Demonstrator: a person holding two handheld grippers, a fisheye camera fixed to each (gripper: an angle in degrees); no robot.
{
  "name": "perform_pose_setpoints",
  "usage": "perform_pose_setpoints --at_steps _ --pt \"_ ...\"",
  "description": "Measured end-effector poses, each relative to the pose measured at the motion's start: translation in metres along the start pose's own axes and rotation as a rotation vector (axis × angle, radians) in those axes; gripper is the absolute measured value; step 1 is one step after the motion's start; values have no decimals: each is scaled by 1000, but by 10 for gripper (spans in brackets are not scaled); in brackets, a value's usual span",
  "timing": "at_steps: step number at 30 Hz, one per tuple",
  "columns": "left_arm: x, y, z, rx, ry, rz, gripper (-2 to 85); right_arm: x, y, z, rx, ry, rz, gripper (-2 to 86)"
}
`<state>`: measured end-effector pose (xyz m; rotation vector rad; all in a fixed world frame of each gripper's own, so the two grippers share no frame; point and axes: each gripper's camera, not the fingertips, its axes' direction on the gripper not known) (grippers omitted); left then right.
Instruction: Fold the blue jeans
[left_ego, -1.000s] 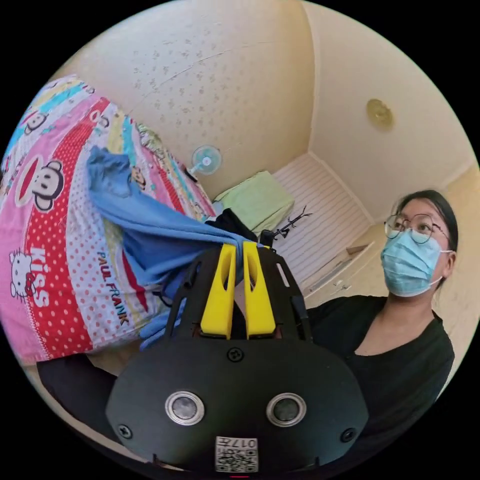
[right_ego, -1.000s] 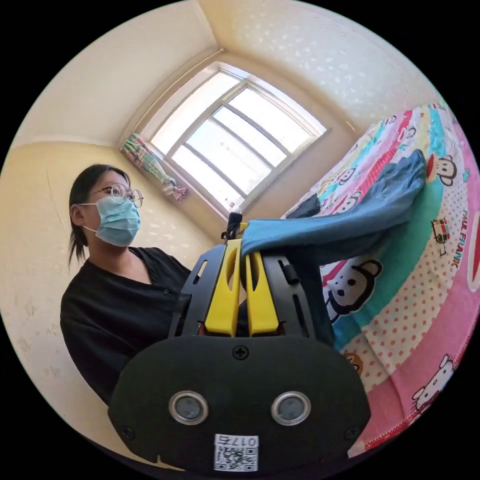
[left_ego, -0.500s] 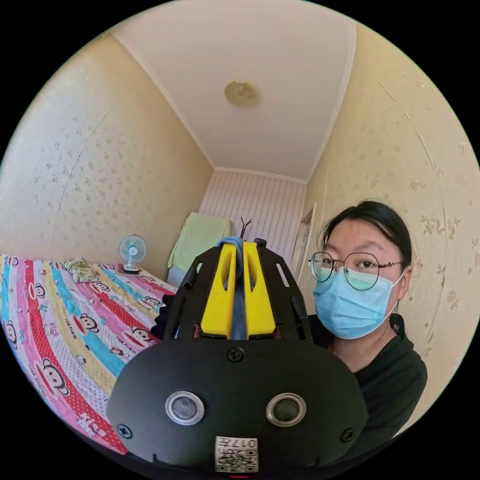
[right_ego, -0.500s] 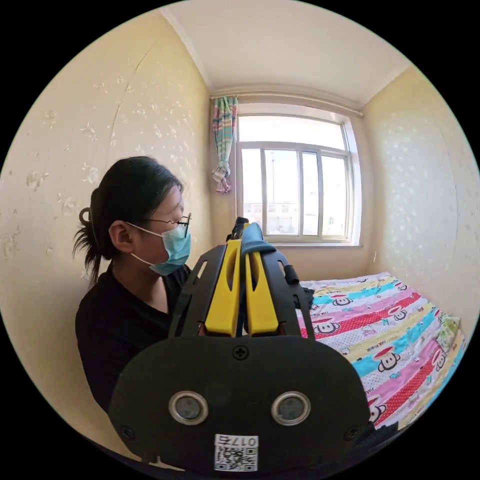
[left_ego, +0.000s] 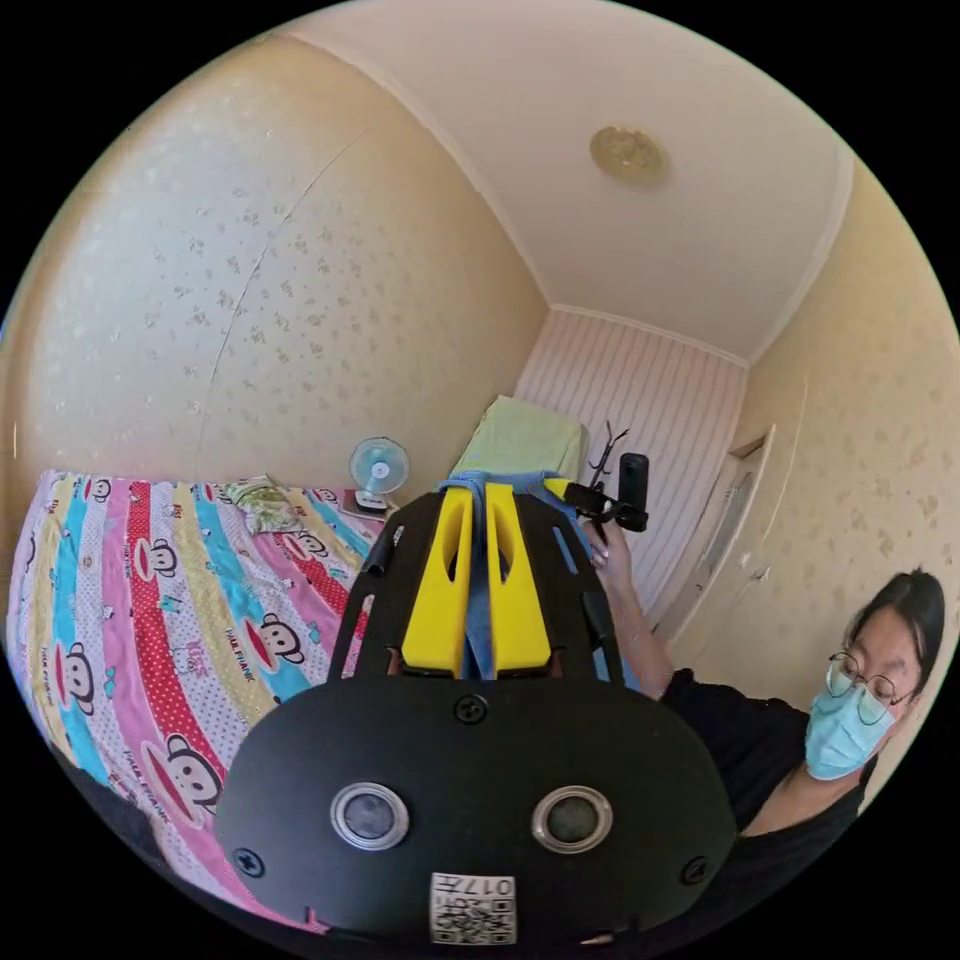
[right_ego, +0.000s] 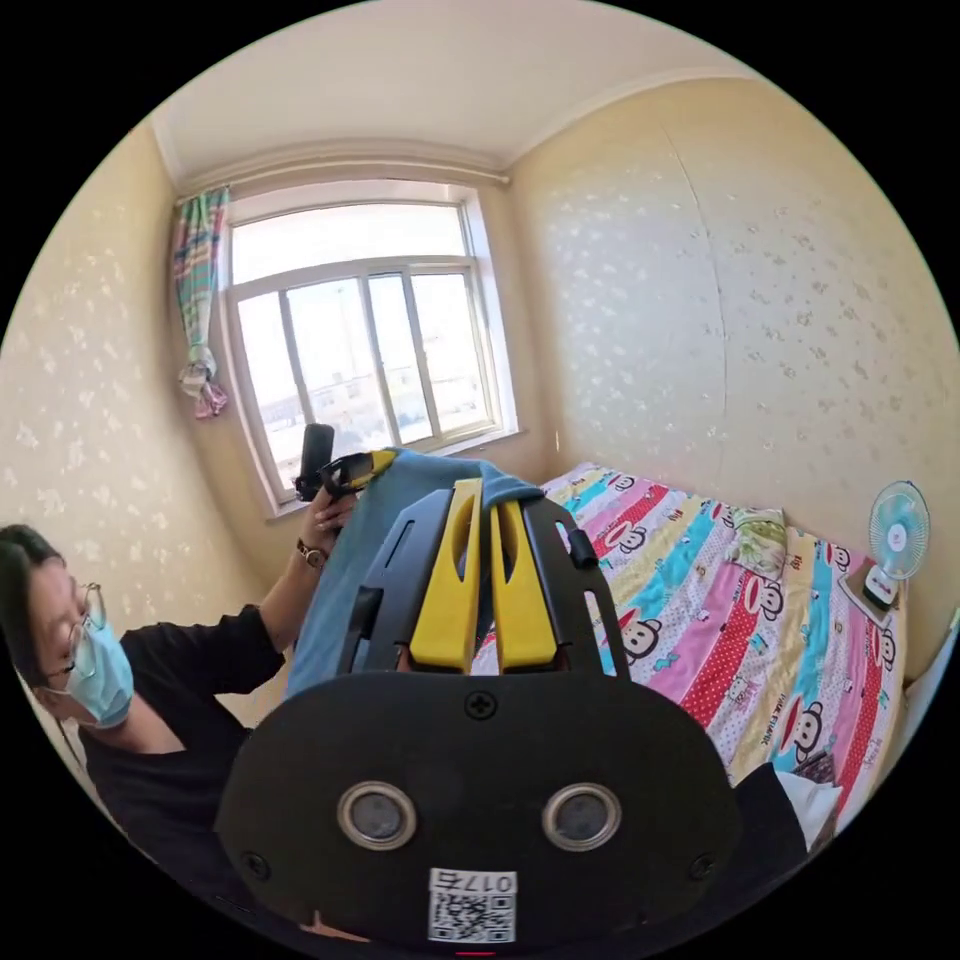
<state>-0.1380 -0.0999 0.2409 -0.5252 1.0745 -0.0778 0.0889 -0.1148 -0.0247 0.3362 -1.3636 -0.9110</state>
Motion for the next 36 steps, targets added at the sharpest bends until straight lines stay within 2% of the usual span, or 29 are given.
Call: perform_pose_setpoints --at_steps 4,6,11,14,18,24,25,27,29,31,33,34,36 --pt "-73 15 57 -81 -62 -83 -1 42 4 48 -26 -17 76 2" --pt "-101 35 75 -104 -69 -131 -1 66 23 87 -87 45 104 2" --pt "-166 130 131 -290 -128 -249 0 119 96 164 -268 2 213 2" --pt "-169 193 146 -359 -69 -262 1 133 156 189 -286 -156 313 2" --pt "-140 272 143 -409 -29 -220 2 104 248 200 -306 -325 356 3" --pt "-115 362 136 -448 -37 -342 2 74 356 217 -391 -342 566 3" --pt "-117 362 133 -432 -44 -373 2 78 360 217 -379 -361 600 3" --pt "-124 344 125 -366 0 -395 3 96 349 208 -220 -526 660 3" --pt "-141 292 119 -243 62 -385 6 117 314 199 -102 -582 636 4" --pt "-168 229 141 -250 86 -361 12 151 253 201 -73 -490 584 6" --pt "-202 157 175 -331 13 -284 27 201 153 219 -105 -231 412 13" --pt "-224 117 185 -352 -69 -282 48 211 132 222 -109 -165 373 17" --pt "-239 81 176 -277 -134 -361 100 229 79 219 -46 23 464 43"
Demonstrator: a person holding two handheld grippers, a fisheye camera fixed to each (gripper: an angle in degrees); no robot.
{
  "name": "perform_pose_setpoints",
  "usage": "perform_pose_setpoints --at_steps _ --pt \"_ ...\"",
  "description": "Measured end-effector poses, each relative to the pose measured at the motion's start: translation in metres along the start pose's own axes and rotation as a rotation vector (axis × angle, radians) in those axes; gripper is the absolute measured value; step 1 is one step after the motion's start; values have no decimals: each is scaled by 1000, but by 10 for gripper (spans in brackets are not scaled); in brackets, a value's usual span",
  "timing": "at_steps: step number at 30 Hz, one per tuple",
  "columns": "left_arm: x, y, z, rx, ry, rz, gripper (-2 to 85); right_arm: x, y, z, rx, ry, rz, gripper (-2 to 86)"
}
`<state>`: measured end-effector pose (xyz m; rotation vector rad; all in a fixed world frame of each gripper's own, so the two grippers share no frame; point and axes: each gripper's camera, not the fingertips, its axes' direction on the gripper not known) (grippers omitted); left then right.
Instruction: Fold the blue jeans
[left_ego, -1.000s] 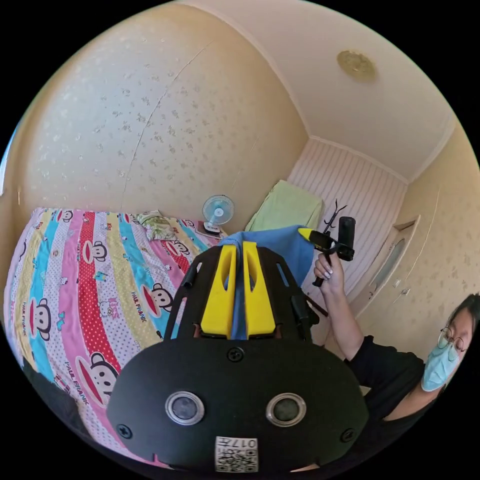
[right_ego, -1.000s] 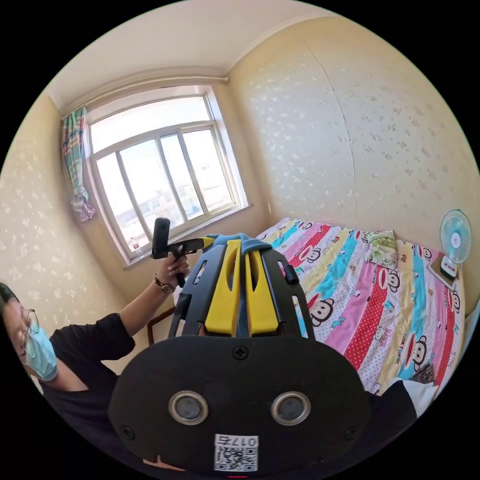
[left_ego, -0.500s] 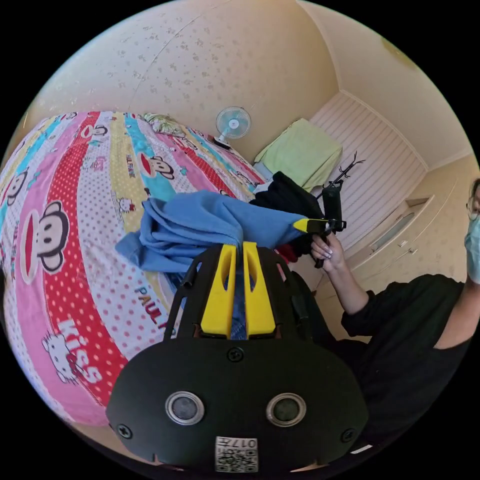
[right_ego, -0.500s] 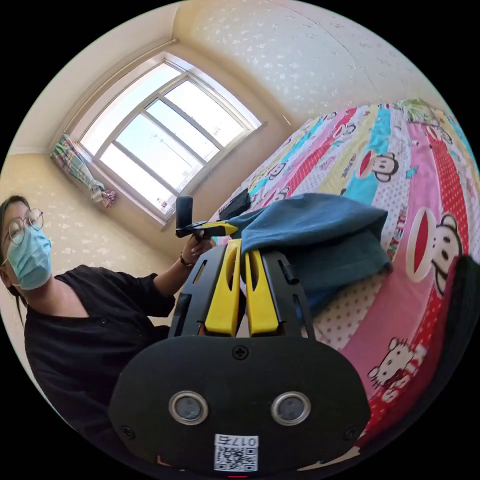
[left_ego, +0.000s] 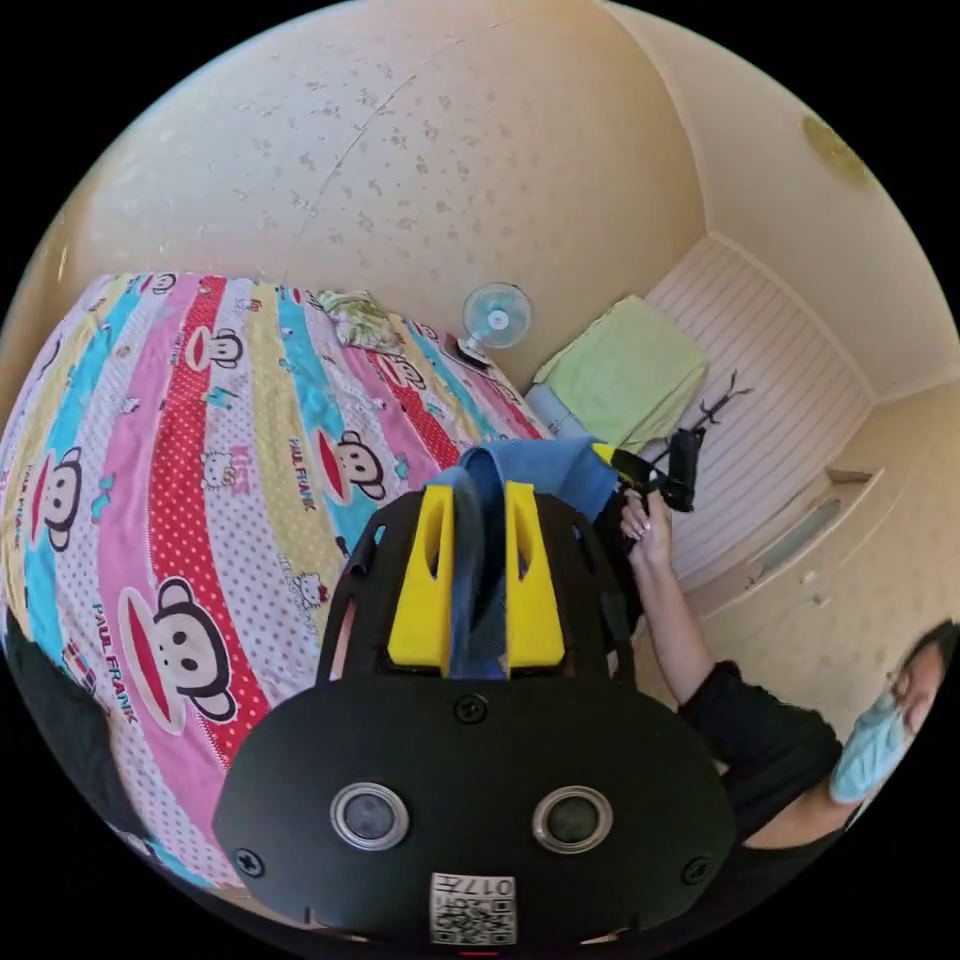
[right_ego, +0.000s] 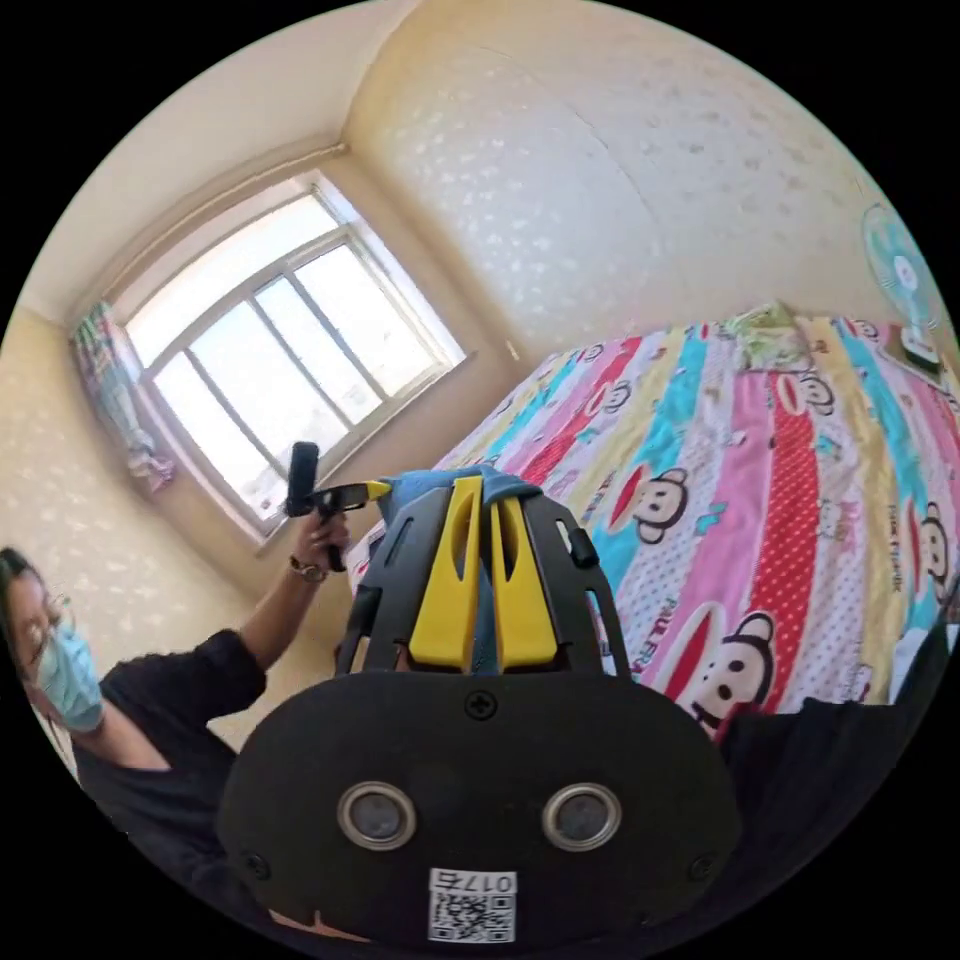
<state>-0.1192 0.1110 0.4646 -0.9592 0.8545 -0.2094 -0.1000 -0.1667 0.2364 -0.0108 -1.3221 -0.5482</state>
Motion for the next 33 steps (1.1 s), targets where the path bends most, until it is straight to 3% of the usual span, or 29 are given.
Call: perform_pose_setpoints --at_steps 1,4,7,10,11,14,16,23,29,31,33 --pt "5 -4 -12 61 13 3 142 -4 -4 -2 26 -1 24 52" --pt "16 33 -14 105 -148 137 126 -25 10 18 -54 118 -20 116" --pt "-10 104 26 -52 -278 146 112 -15 79 67 -257 267 -7 156" --pt "-63 183 80 -304 -186 -10 124 16 172 120 -460 102 103 165" --pt "-79 214 97 -373 -121 -73 124 22 206 138 -511 -41 149 160" --pt "-97 272 108 -366 -36 -197 122 1 263 164 -531 -332 168 130" --pt "-97 289 106 -319 -55 -220 116 -24 277 171 -529 -356 110 115" --pt "-109 317 116 -194 -71 -355 80 -71 302 220 -551 47 -16 200" --pt "-122 336 106 -90 145 -461 44 -88 318 260 -582 378 -143 135" --pt "-114 334 103 -113 82 -412 42 -90 320 264 -586 432 -159 109" --pt "-106 329 97 -142 43 -357 41 -82 312 249 -580 365 -111 64"
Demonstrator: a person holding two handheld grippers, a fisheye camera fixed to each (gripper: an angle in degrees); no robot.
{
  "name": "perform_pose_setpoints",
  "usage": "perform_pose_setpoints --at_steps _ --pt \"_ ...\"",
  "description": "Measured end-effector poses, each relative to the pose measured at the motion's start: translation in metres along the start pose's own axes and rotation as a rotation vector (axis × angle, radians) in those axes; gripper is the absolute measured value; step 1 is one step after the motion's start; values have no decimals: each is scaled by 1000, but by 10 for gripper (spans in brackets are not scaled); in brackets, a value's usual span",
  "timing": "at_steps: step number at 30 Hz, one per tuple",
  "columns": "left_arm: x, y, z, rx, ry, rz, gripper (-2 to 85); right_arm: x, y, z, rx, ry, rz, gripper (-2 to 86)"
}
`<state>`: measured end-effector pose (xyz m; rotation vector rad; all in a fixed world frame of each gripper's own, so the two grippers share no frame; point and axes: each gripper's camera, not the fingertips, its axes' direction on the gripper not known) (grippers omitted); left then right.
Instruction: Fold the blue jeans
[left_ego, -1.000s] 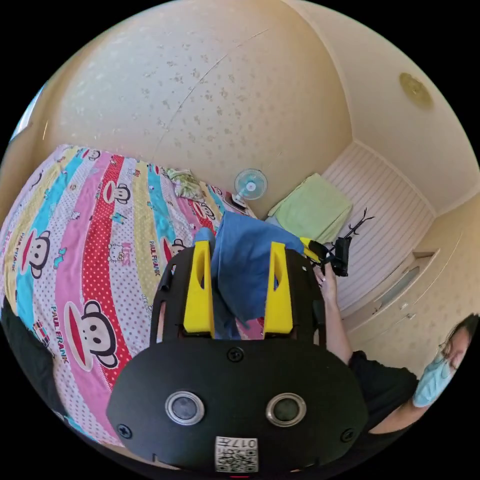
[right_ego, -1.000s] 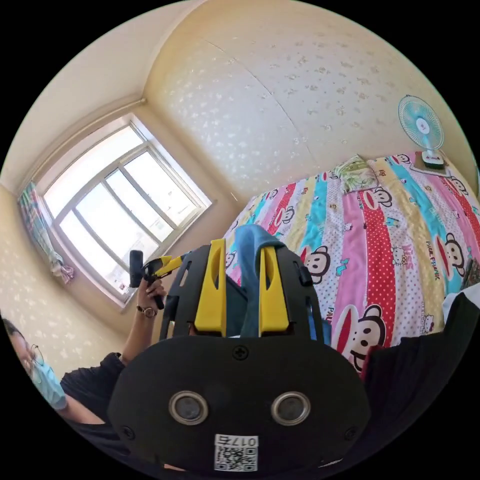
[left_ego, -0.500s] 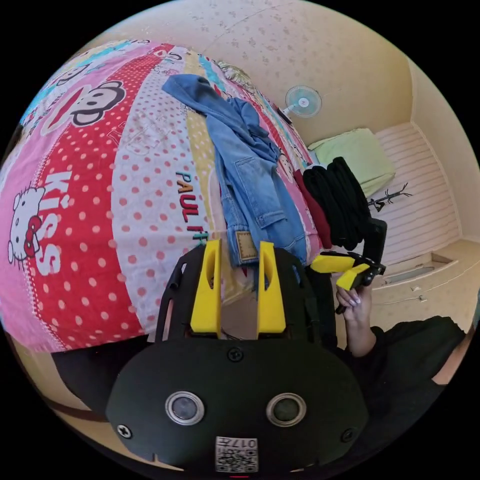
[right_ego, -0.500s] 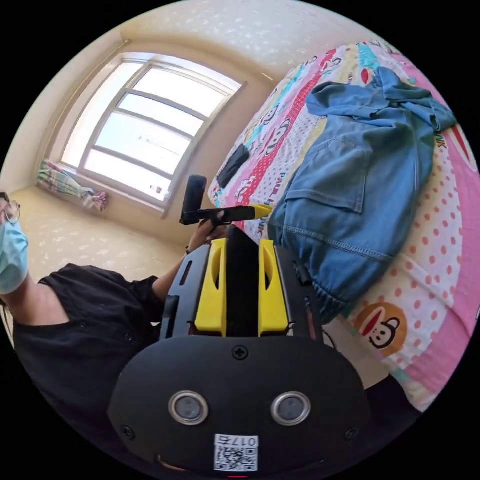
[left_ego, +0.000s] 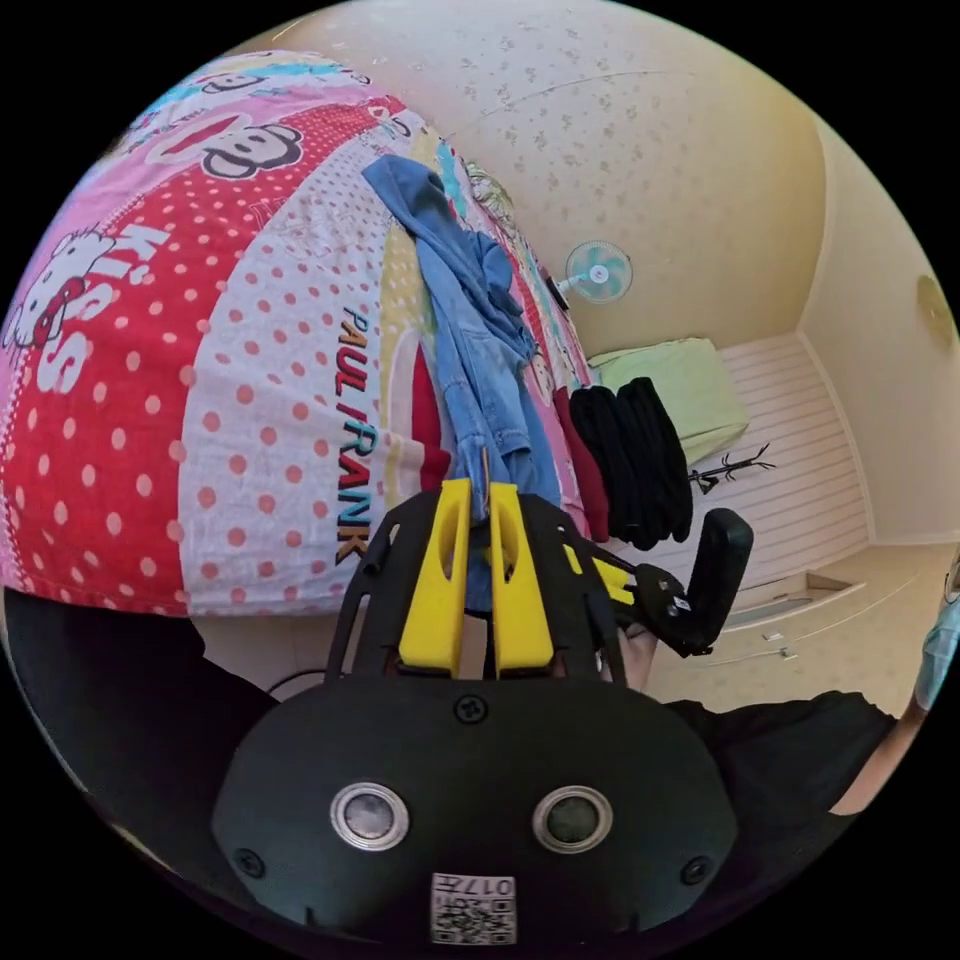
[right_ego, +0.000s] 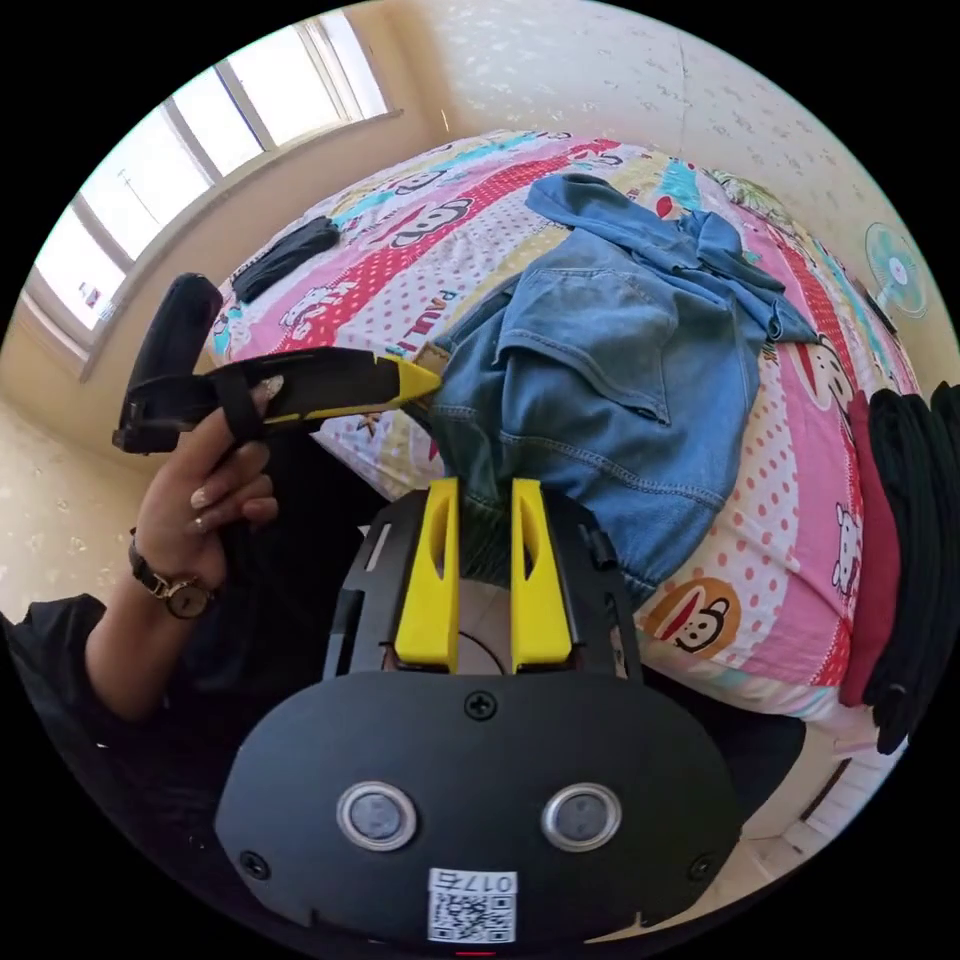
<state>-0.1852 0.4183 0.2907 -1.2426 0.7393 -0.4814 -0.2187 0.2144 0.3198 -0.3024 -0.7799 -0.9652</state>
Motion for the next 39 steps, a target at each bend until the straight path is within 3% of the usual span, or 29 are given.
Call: perform_pose_setpoints --at_steps 5,8,11,13,17,23,26,33,39 --pt "31 5 -29 -5 -46 132 41 74 28 -72 245 -409 127 36" --pt "60 18 -36 -43 -122 276 40 111 48 -109 354 -495 233 31" --pt "75 37 -38 -57 -83 324 40 111 47 -117 391 -574 195 30" --pt "73 47 -38 -42 -62 306 40 97 39 -106 386 -556 149 33" --pt "46 62 -39 -24 -41 193 40 64 7 -30 141 -534 40 52" --pt "1 80 -47 3 106 41 40 97 32 13 217 -917 124 111" --pt "-1 83 -47 -3 131 43 40 99 48 7 212 -887 84 129" --pt "2 83 -46 -23 190 43 41 72 109 -20 364 -597 50 139" --pt "10 86 -51 3 221 23 42 49 144 7 295 -515 99 150"
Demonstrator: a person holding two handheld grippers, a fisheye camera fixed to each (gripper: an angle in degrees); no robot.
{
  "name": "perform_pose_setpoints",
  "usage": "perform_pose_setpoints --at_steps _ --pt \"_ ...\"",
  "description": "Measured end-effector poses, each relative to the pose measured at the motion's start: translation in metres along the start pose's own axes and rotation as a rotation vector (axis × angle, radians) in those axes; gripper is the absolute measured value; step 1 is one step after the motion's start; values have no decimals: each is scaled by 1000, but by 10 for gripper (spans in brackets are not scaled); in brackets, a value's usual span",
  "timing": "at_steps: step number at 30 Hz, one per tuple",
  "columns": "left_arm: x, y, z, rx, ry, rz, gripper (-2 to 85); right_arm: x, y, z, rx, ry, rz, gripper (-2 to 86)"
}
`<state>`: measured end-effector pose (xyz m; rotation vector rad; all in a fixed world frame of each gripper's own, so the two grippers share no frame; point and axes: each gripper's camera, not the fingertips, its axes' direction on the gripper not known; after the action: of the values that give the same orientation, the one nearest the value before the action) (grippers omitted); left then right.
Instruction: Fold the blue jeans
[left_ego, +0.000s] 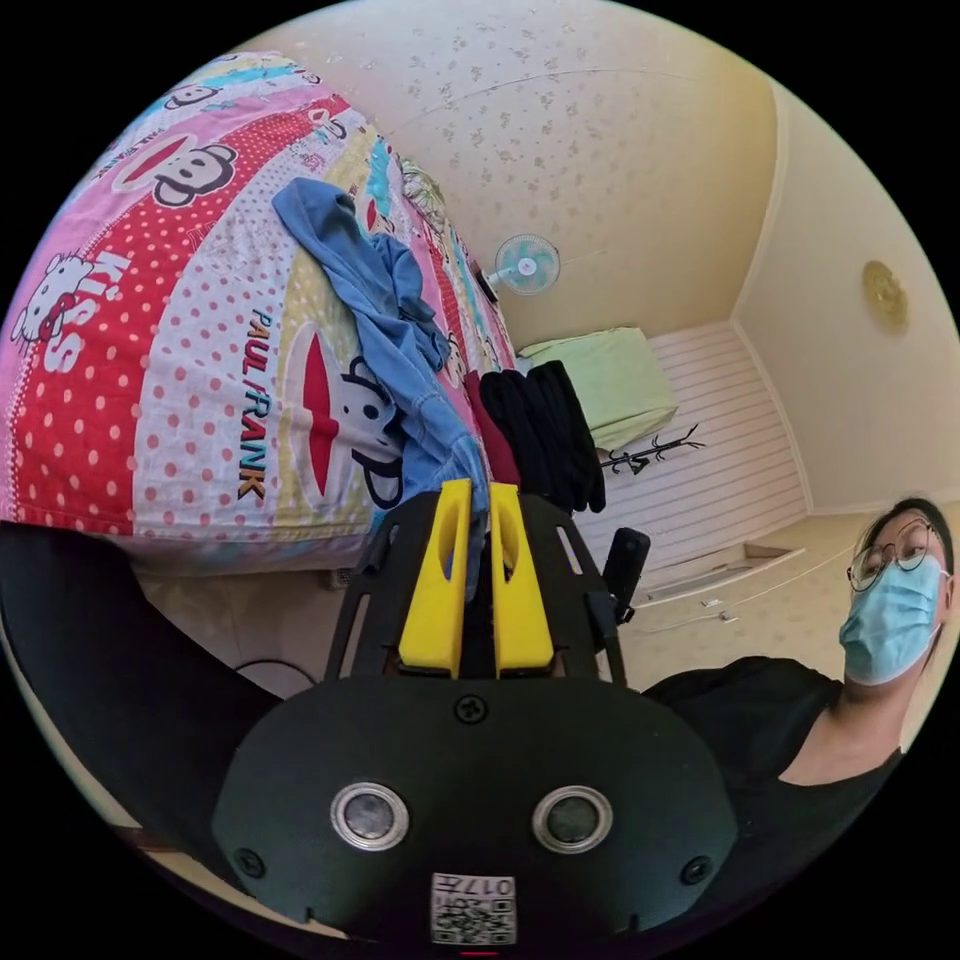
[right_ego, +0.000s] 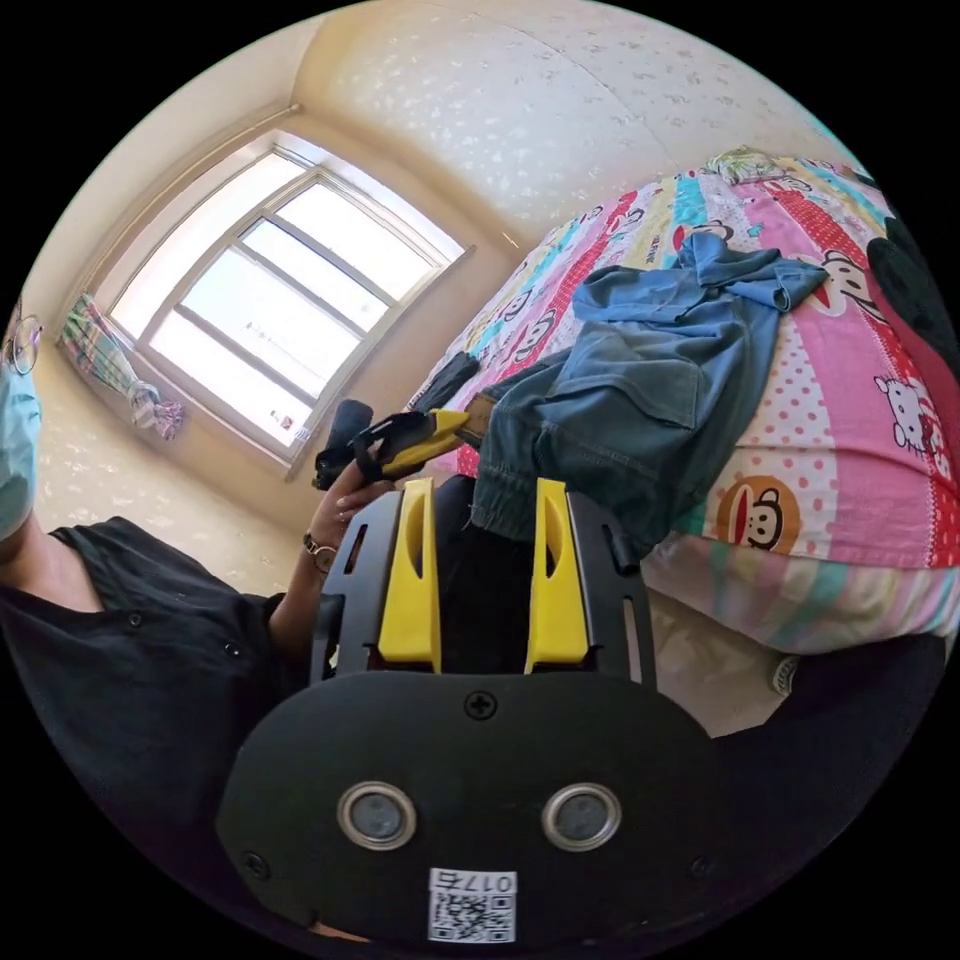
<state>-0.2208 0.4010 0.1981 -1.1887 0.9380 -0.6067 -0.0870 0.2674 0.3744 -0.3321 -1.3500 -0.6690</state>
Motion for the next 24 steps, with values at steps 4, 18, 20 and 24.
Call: perform_pose_setpoints --at_steps 4,18,20,24 --pt "23 -3 10 2 -5 45 43 -7 15 7 69 32 -3 193" --pt "67 3 36 30 -96 143 46 -15 23 3 167 154 -74 65" --pt "63 5 31 15 -94 148 45 -9 23 -7 181 207 -46 47" --pt "59 9 28 -27 -109 185 43 5 8 -41 279 239 -8 35"
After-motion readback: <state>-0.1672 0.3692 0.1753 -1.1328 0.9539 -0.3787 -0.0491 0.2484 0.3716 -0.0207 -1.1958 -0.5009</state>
